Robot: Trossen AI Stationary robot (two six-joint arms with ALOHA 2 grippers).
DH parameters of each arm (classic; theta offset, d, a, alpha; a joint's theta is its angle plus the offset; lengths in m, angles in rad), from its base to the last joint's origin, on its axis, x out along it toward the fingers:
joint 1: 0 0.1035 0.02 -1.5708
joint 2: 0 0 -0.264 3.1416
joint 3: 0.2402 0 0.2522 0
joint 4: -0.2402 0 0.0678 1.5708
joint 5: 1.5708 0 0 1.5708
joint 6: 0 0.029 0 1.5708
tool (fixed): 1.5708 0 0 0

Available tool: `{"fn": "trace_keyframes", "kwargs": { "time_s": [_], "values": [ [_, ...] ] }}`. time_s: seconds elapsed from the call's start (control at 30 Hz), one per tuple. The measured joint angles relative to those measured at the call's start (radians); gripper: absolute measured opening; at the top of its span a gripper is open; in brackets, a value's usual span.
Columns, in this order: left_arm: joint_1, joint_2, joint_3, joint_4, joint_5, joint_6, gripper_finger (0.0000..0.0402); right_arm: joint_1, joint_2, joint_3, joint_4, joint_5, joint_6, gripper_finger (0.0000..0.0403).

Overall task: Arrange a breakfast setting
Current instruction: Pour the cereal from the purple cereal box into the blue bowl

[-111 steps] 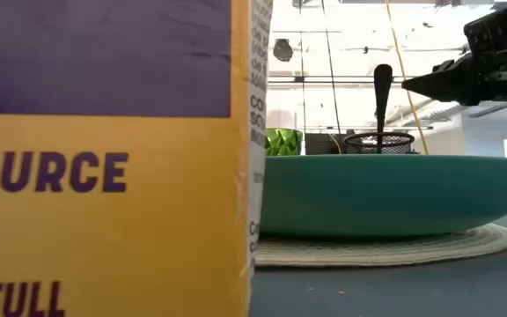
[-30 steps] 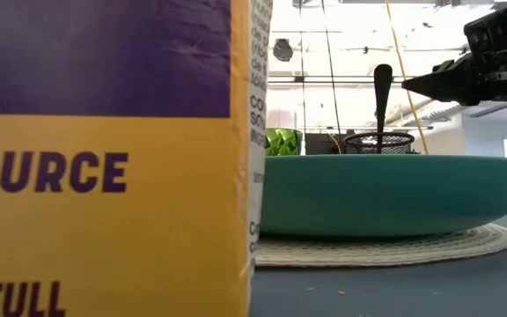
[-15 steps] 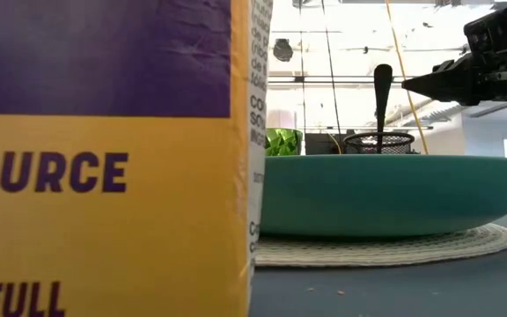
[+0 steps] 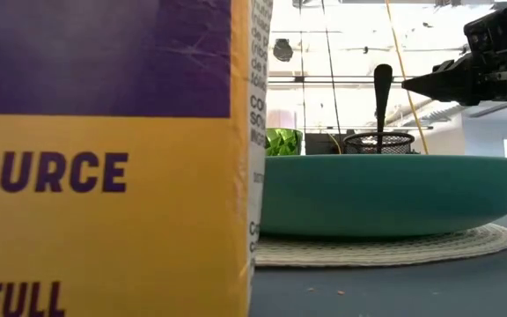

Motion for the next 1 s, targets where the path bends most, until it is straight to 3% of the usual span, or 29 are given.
{"fn": "trace_keyframes", "kwargs": {
  "time_s": [0.23, 0.47, 0.7, 1.0],
  "values": [
    [-0.064, 0.229, 0.179, -0.033, -0.009, 0.035, 0.0285, 0.0, 0.0, 0.0, 0.0, 0.0, 0.0, 0.0013],
    [-0.128, 0.441, 0.453, -0.272, -0.037, 0.035, 0.0285, 0.0, 0.0, 0.0, 0.0, 0.0, 0.0, 0.0013],
    [-0.209, 0.621, 0.705, -0.553, -0.147, -0.047, 0.0285, 0.0, 0.0, 0.0, 0.0, 0.0, 0.0, 0.0013],
    [-0.335, 0.826, 0.919, -0.712, -0.318, -0.171, 0.0285, 0.0, 0.0, 0.0, 0.0, 0.0, 0.0, 0.0013]
  ]
}}
